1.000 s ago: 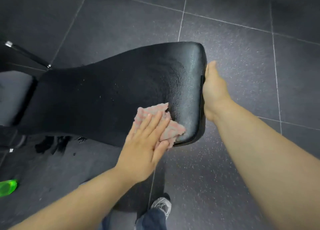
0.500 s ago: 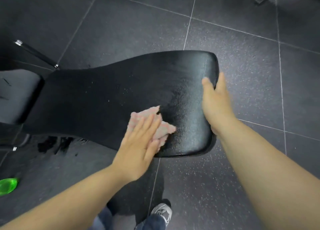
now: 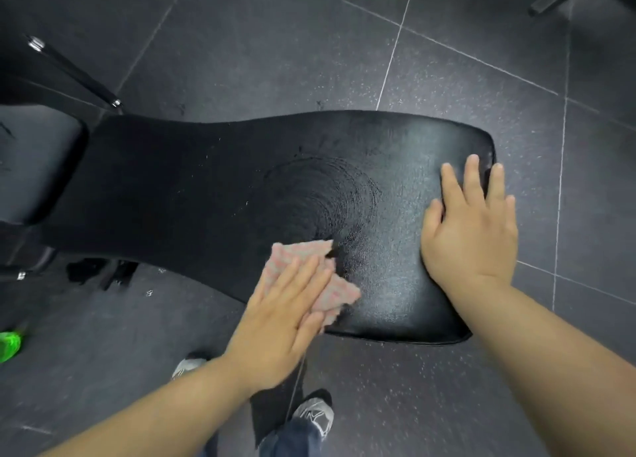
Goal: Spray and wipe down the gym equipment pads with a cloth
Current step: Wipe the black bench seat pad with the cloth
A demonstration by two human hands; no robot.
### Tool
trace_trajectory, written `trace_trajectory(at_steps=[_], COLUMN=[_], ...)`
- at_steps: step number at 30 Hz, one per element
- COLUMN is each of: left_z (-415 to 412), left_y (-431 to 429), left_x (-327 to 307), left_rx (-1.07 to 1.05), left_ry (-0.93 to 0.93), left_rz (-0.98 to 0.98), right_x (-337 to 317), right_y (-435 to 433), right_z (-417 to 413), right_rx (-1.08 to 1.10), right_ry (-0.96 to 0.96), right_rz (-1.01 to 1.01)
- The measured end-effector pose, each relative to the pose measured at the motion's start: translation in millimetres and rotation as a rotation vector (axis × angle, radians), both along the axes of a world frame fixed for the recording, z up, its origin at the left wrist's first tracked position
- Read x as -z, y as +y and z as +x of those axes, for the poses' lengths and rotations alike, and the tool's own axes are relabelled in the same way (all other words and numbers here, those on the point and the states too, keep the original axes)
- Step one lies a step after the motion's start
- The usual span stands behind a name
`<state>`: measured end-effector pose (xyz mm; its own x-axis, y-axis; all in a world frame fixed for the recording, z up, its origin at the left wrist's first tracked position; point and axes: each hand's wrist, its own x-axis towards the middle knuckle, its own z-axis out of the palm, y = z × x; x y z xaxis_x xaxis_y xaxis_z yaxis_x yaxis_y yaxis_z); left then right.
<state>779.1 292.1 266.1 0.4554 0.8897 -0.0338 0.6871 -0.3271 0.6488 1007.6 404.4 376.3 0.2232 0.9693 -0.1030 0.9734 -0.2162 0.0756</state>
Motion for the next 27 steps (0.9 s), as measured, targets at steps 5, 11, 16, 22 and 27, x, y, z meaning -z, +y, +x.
trace_trajectory(at_steps=[5, 11, 16, 22, 27], left_z=[-60.4, 44.6, -7.4, -38.5, 22.5], left_y=[88.3, 125.2, 34.2, 99.7, 161.0], left_x=[45.9, 1.1, -5.6, 27.7, -10.3], left_rx=[-0.588, -0.469, -0.029, -0.861, -0.960], left_ry=[0.119, 0.043, -0.041, 0.138, -0.795], left_rz=[-0.221, -0.145, 0.042, -0.306, -0.610], right_x=[3.5, 2.3, -0.7, -8.3, -5.4], right_y=[-0.5, -2.4, -1.9, 29.3, 75.0], right_z=[-3.3, -4.0, 5.3, 6.3, -25.7], right_rx=[-0.044, -0.076, -0.226, -0.535, -0.504], right_ry=[-0.062, -0.058, 0.000, 0.075, 0.282], right_rz=[0.024, 0.007, 0.004, -0.200, -0.187])
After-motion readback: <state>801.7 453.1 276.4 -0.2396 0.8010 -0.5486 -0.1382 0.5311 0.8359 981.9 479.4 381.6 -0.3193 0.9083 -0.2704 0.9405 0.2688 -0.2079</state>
